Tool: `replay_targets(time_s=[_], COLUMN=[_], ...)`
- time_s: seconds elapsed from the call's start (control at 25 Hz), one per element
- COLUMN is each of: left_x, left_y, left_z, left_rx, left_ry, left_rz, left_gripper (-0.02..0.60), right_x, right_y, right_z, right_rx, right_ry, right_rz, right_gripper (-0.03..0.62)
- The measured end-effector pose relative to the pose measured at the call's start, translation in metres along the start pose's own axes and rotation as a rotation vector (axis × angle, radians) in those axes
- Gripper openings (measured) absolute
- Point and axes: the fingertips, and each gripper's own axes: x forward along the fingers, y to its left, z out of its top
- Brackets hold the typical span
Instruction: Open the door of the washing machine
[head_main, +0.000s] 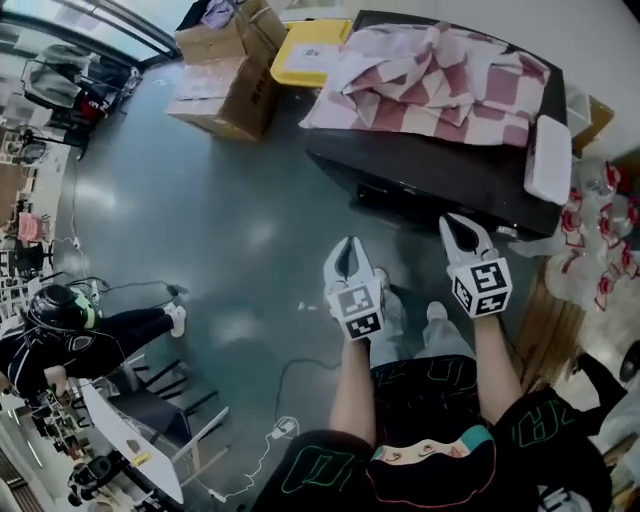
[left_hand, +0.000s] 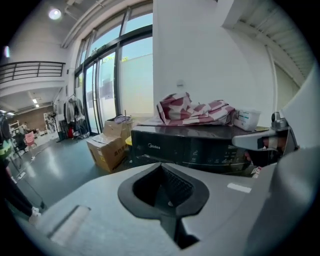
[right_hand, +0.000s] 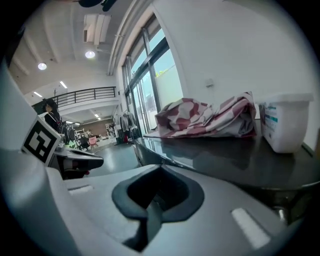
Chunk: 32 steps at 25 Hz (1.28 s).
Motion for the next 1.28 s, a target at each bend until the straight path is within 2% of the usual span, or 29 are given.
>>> replay_targets(time_s=[0.16, 0.28, 0.4, 0.56, 0.68, 0.72, 0.76, 0.8, 0.96, 1.04, 1.08, 1.24, 1.28], left_x=[0.049, 0.08, 0.107, 0.121, 0.13, 0.133, 0.136, 0.138, 0.146, 0.153, 0.156, 0.167, 0.171], left_y=[0.006, 0.023, 0.036, 0.03, 0.022, 0.022, 0.023, 0.023, 0.011, 0.006, 0.004, 0.0, -0.001], left_z=[-0.022, -0.037, -0.052, -0.078, -0.087, -0.091, -0.094, -0.097, -0.111, -0.119, -0.124, -0.146, -0.147], left_rx=[0.052, 0.053, 0.035, 0.061, 0.123, 0.138, 0.154, 0.176, 0.304, 0.38, 0.418, 0.533, 0.55], left_ry=[0.081, 0.124, 0.153, 0.21, 0.239, 0.249, 0.257, 0.264, 0.291, 0.312, 0.326, 0.374, 0.371], left_rz=[-0.112, -0.152, -0.16, -0.214, -0.265, -0.273, -0.282, -0.297, -0.394, -0.449, -0.475, -0.556, -0.564], left_gripper=[0.011, 0.011, 0.011, 0.011, 0.011, 0.011, 0.012, 0.014, 0.018, 0.122, 0.146, 0.198, 0.204], right_x=[0.023, 0.039, 0.057, 0.063, 0.065, 0.066, 0.068, 0.07, 0.071, 0.074, 0.076, 0.077, 0.077], right_y=[0.003, 0.011, 0.008, 0.011, 0.02, 0.021, 0.022, 0.022, 0.025, 0.025, 0.026, 0.028, 0.027], right_z=[-0.023, -0.036, -0.043, -0.065, -0.077, -0.08, -0.081, -0.082, -0.089, -0.093, -0.096, -0.108, -0.112], right_rx=[0.026, 0.03, 0.013, -0.033, -0.088, -0.102, -0.116, -0.134, -0.247, -0.299, -0.326, -0.44, -0.471], right_ry=[0.071, 0.109, 0.127, 0.211, 0.279, 0.298, 0.314, 0.329, 0.389, 0.419, 0.435, 0.522, 0.548], right_rz=[-0.078, -0.111, -0.137, -0.138, -0.11, -0.104, -0.098, -0.093, -0.086, -0.083, -0.083, -0.093, -0.094], right_gripper=[0.002, 0.002, 0.002, 0.002, 0.002, 0.028, 0.084, 0.104, 0.112, 0.138, 0.143, 0.151, 0.178])
